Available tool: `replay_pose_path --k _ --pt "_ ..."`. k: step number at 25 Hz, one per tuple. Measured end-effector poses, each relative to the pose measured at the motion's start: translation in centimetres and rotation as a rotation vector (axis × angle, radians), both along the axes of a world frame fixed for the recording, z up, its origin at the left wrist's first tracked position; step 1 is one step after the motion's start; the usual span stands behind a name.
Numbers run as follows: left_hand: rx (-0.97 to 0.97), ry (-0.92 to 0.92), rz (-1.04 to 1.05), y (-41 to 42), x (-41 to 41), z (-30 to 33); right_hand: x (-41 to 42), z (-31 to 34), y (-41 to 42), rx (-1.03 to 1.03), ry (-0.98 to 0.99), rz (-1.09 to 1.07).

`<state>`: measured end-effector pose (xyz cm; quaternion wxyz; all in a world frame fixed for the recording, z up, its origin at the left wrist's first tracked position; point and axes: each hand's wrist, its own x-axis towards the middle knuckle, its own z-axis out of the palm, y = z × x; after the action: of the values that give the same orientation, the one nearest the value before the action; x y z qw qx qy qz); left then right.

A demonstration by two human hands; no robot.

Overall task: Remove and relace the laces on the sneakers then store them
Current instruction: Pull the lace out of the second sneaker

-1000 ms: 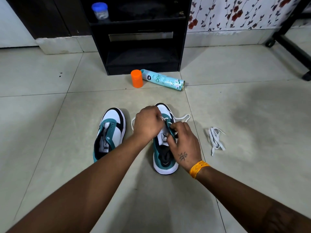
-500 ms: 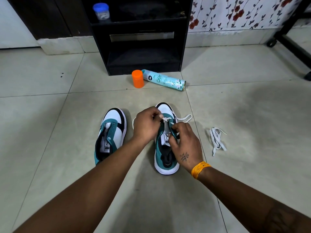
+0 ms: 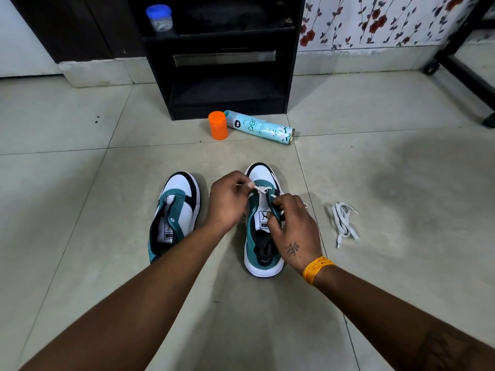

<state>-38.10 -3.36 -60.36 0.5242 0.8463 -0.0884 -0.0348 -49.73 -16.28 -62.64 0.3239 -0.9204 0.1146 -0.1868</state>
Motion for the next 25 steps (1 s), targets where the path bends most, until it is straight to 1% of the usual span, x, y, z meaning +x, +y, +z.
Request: replay_pose_path --k 2,3,4,5,8,10,11,12,13,14,15,16,17,18,19,21,22,23,24,25 --pt "-0.501 0.341 0.213 0.1 0.0 0.3 0.0 0.0 -0.1 0.001 0.004 0.003" --pt "-0.648 0.448 0.253 0.0 -0.1 0.4 0.0 0.0 -0.1 -0.004 0.006 0.003" --pt "-0.641 0.456 0.232 -0.1 -0.2 0.6 0.0 -0.1 -0.1 -0.009 0.008 0.003" --pt "-0.554 0.403 0.164 -0.2 -0.3 0.7 0.0 -0.1 -0.1 -0.012 0.006 0.004" --pt "-0.194 0.127 -0.019 -0.3 -0.6 0.6 0.0 -0.1 0.0 -0.015 -0.002 0.006" --pt "0.001 -0.016 -0.027 -0.4 -0.2 0.2 0.0 -0.1 0.0 -0.012 -0.003 0.007" --pt "0.045 -0.048 -0.003 -0.4 -0.2 0.1 -0.1 -0.1 0.0 -0.012 -0.003 0.008" --pt "0.006 -0.02 0.055 -0.5 -0.2 -0.1 -0.1 -0.1 0.0 -0.012 -0.001 0.011" --pt "-0.15 0.081 0.154 -0.5 -0.2 0.0 0.0 0.0 0.0 -0.013 0.002 0.016" --pt "-0.365 0.222 0.278 -0.5 -0.2 -0.1 0.0 0.0 -0.1 -0.013 0.004 0.019" --pt "-0.533 0.342 0.392 -0.6 -0.3 0.0 0.0 0.0 -0.1 -0.014 0.005 0.021" --pt "-0.606 0.4 0.449 -0.7 -0.4 0.0 0.0 -0.1 -0.2 -0.015 0.006 0.022" --pt "-0.56 0.385 0.44 -0.7 -0.5 0.0 -0.1 -0.1 -0.2 -0.015 0.006 0.022" --pt "-0.453 0.306 0.376 -0.5 -0.6 -0.1 -0.1 -0.1 -0.2 -0.012 0.004 0.023" --pt "-0.315 0.196 0.257 -0.2 -0.7 -0.1 -0.1 -0.1 -0.2 -0.007 0.002 0.025" --pt "0.023 -0.04 -0.026 0.3 -0.5 -0.6 0.0 -0.1 -0.1 -0.009 0.0 0.029" --pt "0.128 -0.117 -0.099 0.4 -0.2 -1.0 0.0 -0.1 -0.1 -0.011 0.0 0.026" --pt "0.141 -0.144 -0.113 0.5 0.0 -1.1 0.0 -0.1 0.0 -0.01 0.001 0.022" --pt "0.062 -0.103 -0.077 0.6 0.2 -1.2 0.0 0.0 0.0 -0.008 0.001 0.018" --pt "-0.101 -0.003 -0.022 0.6 0.2 -1.0 0.0 0.0 -0.1 -0.006 0.001 0.018"
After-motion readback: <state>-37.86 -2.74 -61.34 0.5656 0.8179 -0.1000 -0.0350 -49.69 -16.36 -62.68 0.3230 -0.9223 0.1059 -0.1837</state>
